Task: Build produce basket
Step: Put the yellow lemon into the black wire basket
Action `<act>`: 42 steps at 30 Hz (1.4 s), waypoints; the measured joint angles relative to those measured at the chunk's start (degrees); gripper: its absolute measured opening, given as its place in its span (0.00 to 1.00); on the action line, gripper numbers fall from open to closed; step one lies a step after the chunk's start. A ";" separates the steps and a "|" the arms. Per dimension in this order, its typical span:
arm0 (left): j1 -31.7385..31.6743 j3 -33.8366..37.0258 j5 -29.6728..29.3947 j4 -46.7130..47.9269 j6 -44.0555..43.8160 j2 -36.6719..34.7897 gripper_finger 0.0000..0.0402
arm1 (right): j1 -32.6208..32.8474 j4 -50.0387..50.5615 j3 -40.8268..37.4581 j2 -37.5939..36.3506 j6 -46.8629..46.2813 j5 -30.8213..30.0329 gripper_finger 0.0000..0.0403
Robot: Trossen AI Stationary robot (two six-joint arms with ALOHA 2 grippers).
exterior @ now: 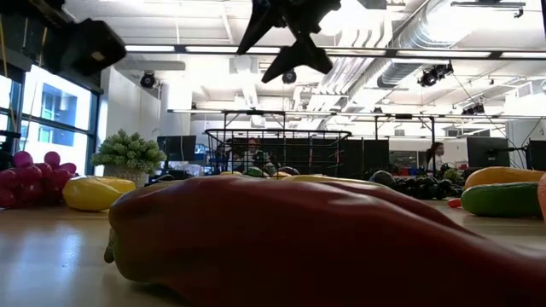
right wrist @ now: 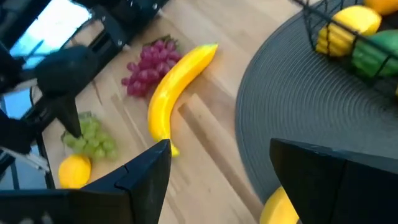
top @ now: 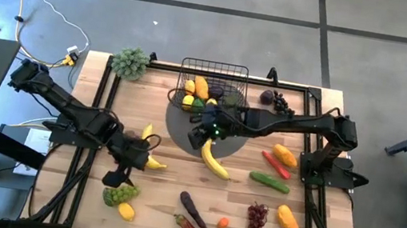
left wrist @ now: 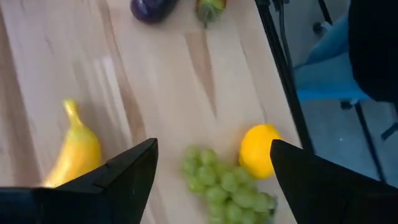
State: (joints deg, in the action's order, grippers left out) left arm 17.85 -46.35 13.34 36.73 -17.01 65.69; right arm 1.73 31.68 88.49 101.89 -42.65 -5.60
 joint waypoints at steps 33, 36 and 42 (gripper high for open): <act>23.53 0.00 -15.56 -1.44 -13.79 0.85 0.75 | 12.27 2.84 -0.04 0.00 -10.04 -7.46 0.63; 24.76 0.00 -16.17 -5.49 -8.45 2.70 0.75 | 12.27 2.84 -0.04 0.00 -10.05 -7.45 0.63; 25.16 0.00 -15.66 -12.00 -3.57 8.76 0.75 | 12.16 3.12 -0.07 0.02 -10.04 -7.51 0.63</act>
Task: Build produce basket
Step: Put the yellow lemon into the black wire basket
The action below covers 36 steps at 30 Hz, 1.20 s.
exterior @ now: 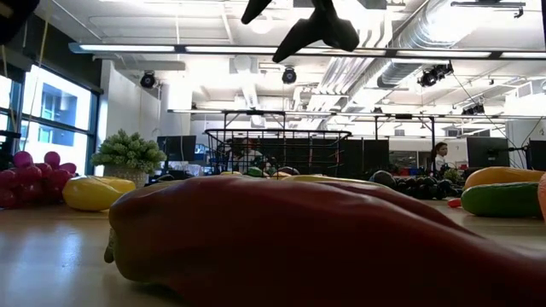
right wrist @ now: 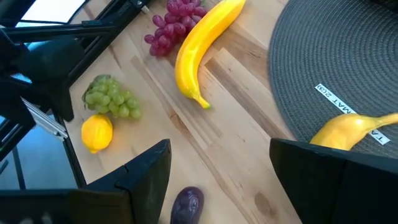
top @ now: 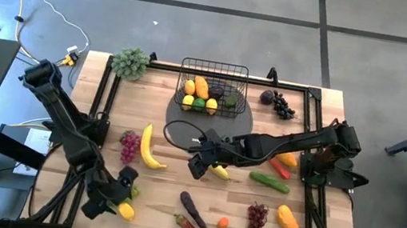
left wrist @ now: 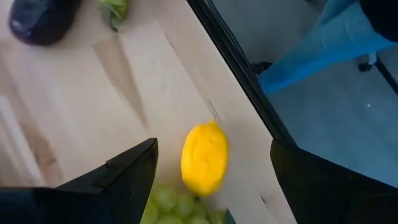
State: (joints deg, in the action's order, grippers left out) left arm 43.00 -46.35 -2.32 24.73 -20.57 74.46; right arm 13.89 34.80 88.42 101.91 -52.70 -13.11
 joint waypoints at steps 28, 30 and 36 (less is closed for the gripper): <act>0.20 -0.01 3.14 -7.13 2.73 14.92 0.75 | 0.00 1.40 0.00 0.00 -0.01 -0.30 0.63; 0.20 0.00 3.14 -6.58 2.75 15.12 0.75 | 0.00 1.48 0.00 0.00 -0.01 -0.30 0.63; 0.15 0.00 1.91 -6.52 2.75 15.08 0.73 | 0.00 2.31 -0.02 0.00 -0.01 -0.30 0.63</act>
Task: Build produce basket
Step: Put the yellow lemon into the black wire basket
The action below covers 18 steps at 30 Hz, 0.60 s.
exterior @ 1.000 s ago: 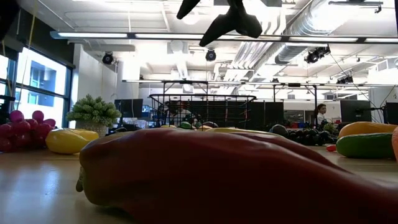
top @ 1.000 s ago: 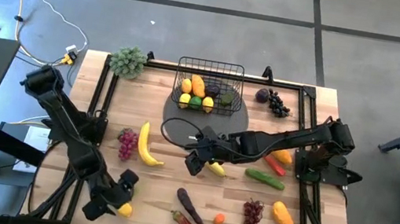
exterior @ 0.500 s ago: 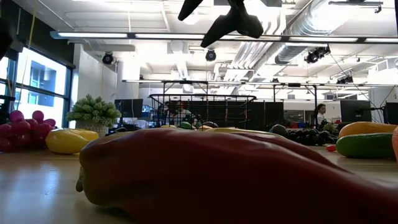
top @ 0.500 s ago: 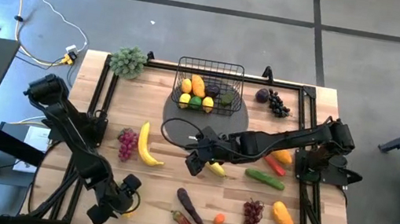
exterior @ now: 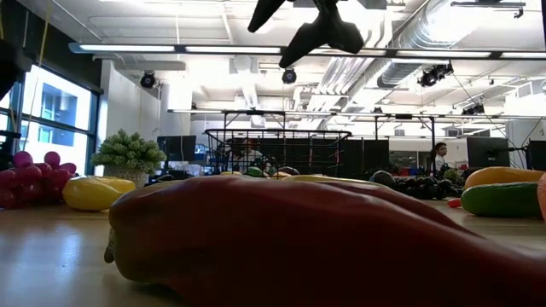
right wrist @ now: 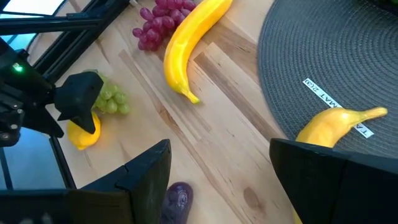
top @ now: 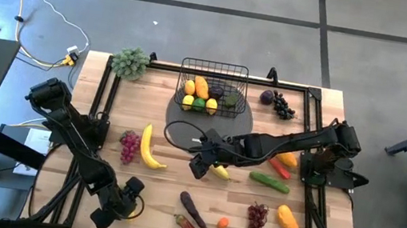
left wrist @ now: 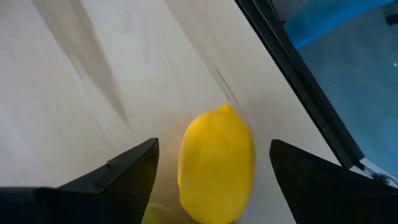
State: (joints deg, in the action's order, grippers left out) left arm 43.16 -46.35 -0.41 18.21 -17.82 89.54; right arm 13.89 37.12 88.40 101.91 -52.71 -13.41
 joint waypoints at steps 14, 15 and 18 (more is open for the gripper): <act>0.00 0.00 0.36 0.84 0.00 -0.02 0.68 | 0.00 0.47 0.00 0.00 0.07 0.00 0.63; -0.02 0.00 0.68 0.88 0.01 -0.02 0.68 | 0.00 0.47 0.00 0.00 0.04 0.01 0.63; 0.00 0.00 1.43 1.01 0.02 0.19 0.68 | 0.00 0.47 0.00 0.00 0.04 0.02 0.63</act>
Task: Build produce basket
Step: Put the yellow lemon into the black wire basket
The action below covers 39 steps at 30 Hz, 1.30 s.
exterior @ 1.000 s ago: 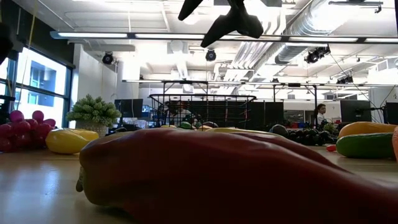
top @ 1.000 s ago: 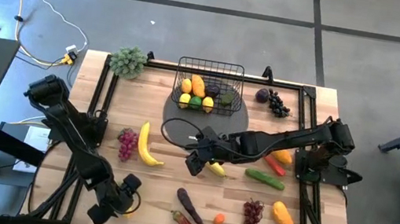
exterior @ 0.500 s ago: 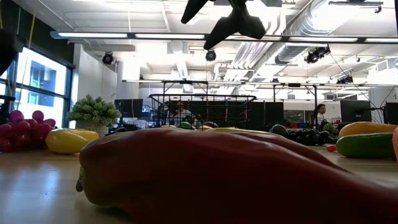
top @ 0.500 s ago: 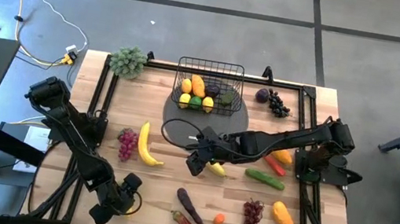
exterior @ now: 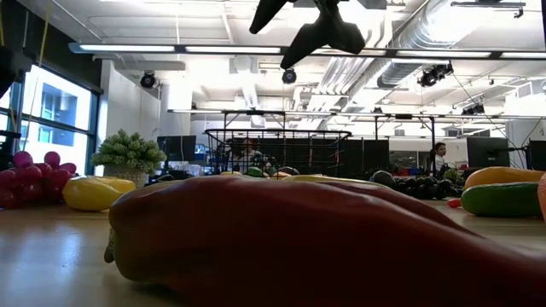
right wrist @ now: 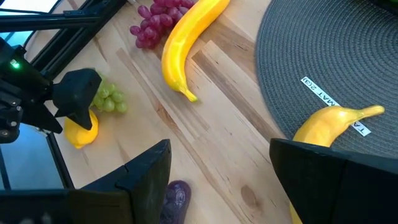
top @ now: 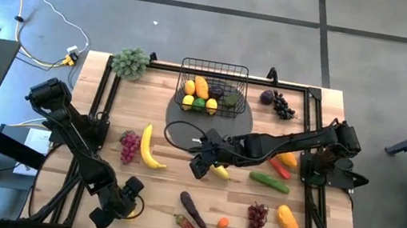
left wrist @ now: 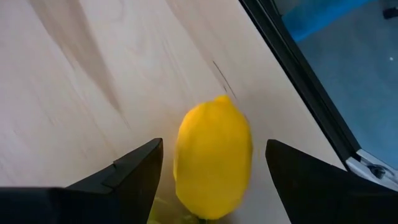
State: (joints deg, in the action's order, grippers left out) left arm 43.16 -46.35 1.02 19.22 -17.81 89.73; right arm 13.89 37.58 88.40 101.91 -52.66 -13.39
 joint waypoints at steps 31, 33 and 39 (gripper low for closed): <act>-2.16 -0.04 -1.30 -1.53 -13.68 -0.13 0.38 | -0.02 1.28 0.00 -2.44 0.15 -2.70 0.63; -2.94 -0.02 -2.74 -1.36 -13.74 -1.64 0.39 | -0.02 1.34 0.00 -2.93 0.20 -3.23 0.63; -7.28 -0.02 -7.81 -1.33 -13.63 -6.79 0.39 | -0.42 2.43 0.00 -3.75 0.19 -6.78 0.63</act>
State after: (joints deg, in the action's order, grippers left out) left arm 35.88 -46.37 -6.79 17.89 -31.44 82.94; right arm 13.47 40.01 88.40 98.16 -52.48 -20.16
